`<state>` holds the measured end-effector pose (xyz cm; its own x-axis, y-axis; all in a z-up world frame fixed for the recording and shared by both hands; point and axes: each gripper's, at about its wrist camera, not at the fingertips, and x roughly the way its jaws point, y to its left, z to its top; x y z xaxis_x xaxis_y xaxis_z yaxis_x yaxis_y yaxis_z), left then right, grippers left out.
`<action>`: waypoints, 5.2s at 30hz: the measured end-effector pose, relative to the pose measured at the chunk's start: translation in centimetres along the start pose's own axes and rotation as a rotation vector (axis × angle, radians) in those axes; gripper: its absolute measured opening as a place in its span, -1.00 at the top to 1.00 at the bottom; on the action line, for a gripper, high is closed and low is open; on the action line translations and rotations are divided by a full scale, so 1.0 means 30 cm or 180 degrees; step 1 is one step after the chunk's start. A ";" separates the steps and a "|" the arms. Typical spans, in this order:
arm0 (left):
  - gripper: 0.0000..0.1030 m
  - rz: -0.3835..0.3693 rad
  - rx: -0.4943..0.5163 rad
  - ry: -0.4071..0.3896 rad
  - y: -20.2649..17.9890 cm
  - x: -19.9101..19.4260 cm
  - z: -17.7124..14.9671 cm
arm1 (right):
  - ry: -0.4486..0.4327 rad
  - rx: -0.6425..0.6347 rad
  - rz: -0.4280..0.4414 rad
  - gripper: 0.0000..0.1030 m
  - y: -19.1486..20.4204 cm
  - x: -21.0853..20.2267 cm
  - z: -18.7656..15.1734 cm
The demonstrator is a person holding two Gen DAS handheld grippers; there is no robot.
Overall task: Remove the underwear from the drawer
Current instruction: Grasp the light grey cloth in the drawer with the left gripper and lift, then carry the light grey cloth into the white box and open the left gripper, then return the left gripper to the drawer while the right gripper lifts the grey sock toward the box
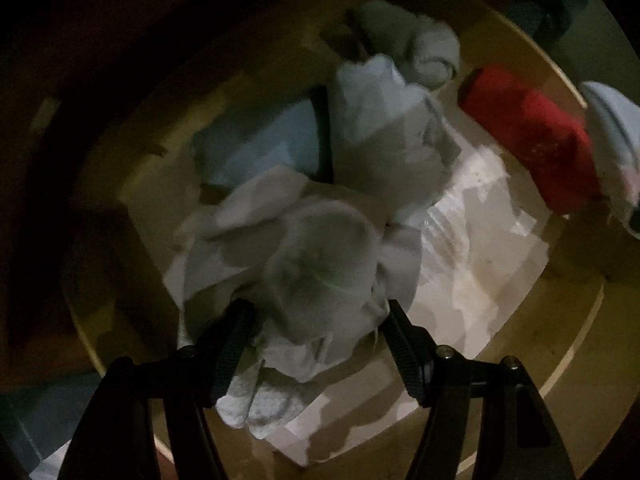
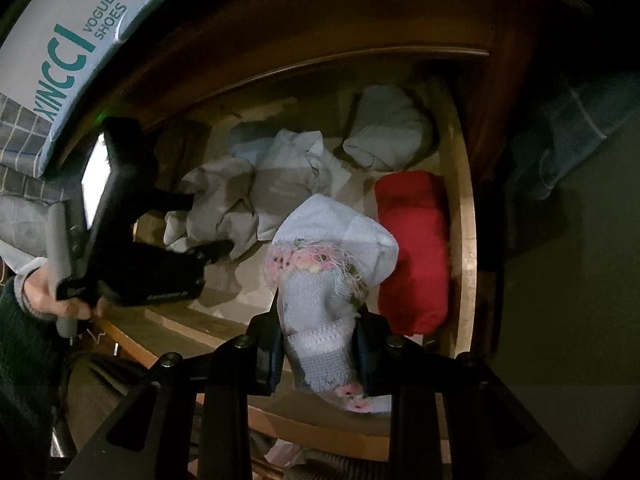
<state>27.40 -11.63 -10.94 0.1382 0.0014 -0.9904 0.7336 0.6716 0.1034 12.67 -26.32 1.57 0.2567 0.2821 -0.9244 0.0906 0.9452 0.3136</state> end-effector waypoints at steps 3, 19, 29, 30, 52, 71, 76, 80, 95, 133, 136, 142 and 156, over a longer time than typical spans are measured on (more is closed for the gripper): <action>-0.14 0.0036 0.0095 0.0057 -0.012 0.009 0.002 | 0.0015 0.0024 0.0007 0.50 -0.005 0.004 0.002; 0.56 -0.0090 0.0064 -0.0149 -0.055 -0.154 -0.109 | 0.0052 0.0036 0.0045 0.50 -0.001 0.032 0.011; 0.57 -0.0369 -0.0455 -0.0629 0.011 -0.320 -0.191 | 0.0061 0.0005 -0.0057 0.50 0.014 0.043 0.017; 0.57 -0.0378 -0.0490 -0.0658 0.026 -0.334 -0.192 | 0.0057 0.0006 -0.0065 0.50 0.016 0.043 0.016; 0.58 -0.0406 -0.1133 -0.1167 0.022 -0.657 -0.303 | 0.0090 -0.0007 -0.0138 0.50 0.020 0.046 0.015; 0.58 -0.0519 -0.1168 -0.1893 0.033 -1.186 -0.385 | 0.0089 -0.0006 -0.0173 0.50 0.018 0.054 0.013; 0.58 -0.0328 -0.1207 -0.2161 0.094 -1.349 -0.376 | 0.0100 -0.0013 -0.0177 0.50 0.015 0.053 0.013; 0.58 -0.0199 -0.1311 -0.2286 0.145 -1.443 -0.339 | 0.0095 -0.0012 -0.0165 0.50 0.014 0.049 0.014; 0.58 0.0350 -0.1663 -0.2353 0.386 -1.448 0.001 | 0.0107 -0.0006 -0.0110 0.50 0.011 0.051 0.015; -0.01 0.0449 -0.1785 -0.2002 0.367 -1.150 0.065 | 0.0128 -0.0008 -0.0071 0.49 0.017 0.041 0.012; -0.04 0.0482 -0.1760 -0.2063 0.359 -1.176 0.050 | 0.0134 -0.0011 -0.0075 0.49 0.016 0.044 0.014; -0.05 0.0534 -0.1756 -0.2223 0.333 -1.223 -0.013 | 0.0143 -0.0011 -0.0085 0.49 0.013 0.043 0.013; -0.14 0.0494 -0.1867 -0.2373 0.275 -1.213 -0.253 | 0.0165 -0.0024 -0.0145 0.49 0.018 0.053 0.019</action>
<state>23.37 -0.53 25.27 0.7419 -0.2141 -0.6354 0.2500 0.9677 -0.0342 13.69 -25.46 0.38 0.2022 0.2467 -0.9477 0.0939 0.9584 0.2695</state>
